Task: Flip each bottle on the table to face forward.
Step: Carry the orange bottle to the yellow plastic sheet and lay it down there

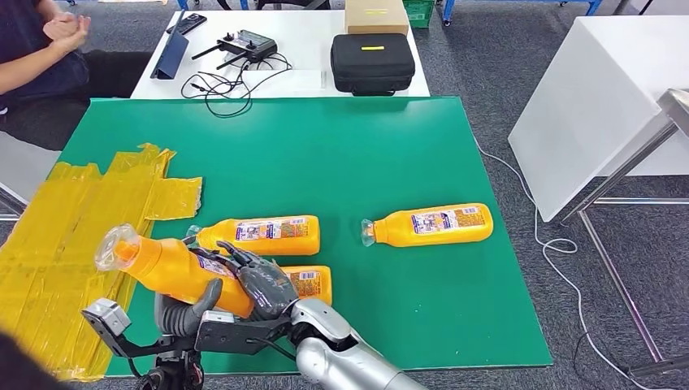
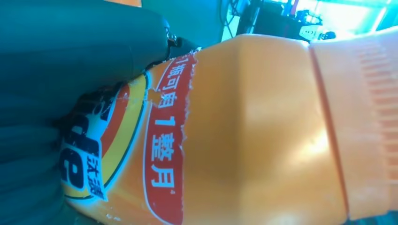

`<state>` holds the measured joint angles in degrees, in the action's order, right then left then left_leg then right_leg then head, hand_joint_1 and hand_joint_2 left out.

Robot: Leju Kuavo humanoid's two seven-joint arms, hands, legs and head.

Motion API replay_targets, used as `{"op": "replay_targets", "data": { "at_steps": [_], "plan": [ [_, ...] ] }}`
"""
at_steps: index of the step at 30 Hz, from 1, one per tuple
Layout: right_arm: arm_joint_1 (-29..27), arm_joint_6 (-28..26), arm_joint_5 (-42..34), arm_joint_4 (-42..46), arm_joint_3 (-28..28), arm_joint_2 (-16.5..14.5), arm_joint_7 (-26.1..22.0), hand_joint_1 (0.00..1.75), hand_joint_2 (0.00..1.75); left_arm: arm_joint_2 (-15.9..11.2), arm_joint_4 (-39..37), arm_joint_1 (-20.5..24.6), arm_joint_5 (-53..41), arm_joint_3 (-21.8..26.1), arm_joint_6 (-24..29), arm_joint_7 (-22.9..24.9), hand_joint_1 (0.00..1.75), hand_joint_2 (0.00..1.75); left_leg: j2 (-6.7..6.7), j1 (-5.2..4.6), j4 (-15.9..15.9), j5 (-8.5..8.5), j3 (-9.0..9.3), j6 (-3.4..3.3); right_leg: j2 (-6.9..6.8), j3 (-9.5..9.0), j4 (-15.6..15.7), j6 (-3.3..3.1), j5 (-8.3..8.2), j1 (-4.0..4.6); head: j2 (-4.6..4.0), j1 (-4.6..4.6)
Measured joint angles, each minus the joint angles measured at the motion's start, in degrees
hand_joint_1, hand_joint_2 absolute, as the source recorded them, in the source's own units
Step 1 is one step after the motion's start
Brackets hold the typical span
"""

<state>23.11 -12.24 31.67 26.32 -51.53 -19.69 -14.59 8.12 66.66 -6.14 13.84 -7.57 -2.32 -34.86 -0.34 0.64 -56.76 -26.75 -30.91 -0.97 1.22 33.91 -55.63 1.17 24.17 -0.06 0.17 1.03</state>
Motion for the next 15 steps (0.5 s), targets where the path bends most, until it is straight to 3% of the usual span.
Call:
{"op": "replay_targets", "data": {
  "at_steps": [3, 7, 12, 15],
  "plan": [
    [-0.08, 0.04, -0.32, 0.01, 0.42, 0.01, -0.57, 0.00, 0.00, -0.22, 0.78, 0.00, -1.07, 0.17, 1.07, 0.08, 1.75, 1.75, 0.00, 0.00, 0.00, 0.00, -0.01, 0.00, 0.00, 0.00, 0.00, 0.00, 0.00, 0.00, 0.00, 0.00],
    [-0.93, -0.10, -3.20, 1.27, 2.33, 0.75, -4.06, 0.00, 0.00, -0.99, 3.44, 0.09, -7.79, 1.79, 8.14, -0.50, 1.75, 1.75, -0.01, 0.00, 0.00, 0.00, -0.01, 0.00, 0.00, 0.00, -0.01, 0.00, 0.00, 0.00, 0.00, -0.02],
    [-3.98, 1.54, -6.65, 8.71, 8.24, 4.64, -7.03, 0.00, 0.00, -4.21, 8.11, 0.79, -17.27, 8.01, 13.96, 0.75, 1.75, 1.75, -0.10, 0.01, 0.00, 0.01, -0.01, 0.01, -0.02, -0.01, -0.01, 0.00, 0.00, 0.01, 0.00, -0.01],
    [-6.27, 2.49, -6.71, 12.70, 11.76, 6.81, -7.10, 0.00, 0.00, -6.71, 8.18, 3.27, -25.76, 11.56, 21.64, 0.59, 1.75, 1.75, -0.13, 0.01, 0.00, 0.02, -0.01, 0.03, -0.03, -0.02, -0.01, 0.00, 0.00, 0.01, 0.00, -0.02]
  ]
}}
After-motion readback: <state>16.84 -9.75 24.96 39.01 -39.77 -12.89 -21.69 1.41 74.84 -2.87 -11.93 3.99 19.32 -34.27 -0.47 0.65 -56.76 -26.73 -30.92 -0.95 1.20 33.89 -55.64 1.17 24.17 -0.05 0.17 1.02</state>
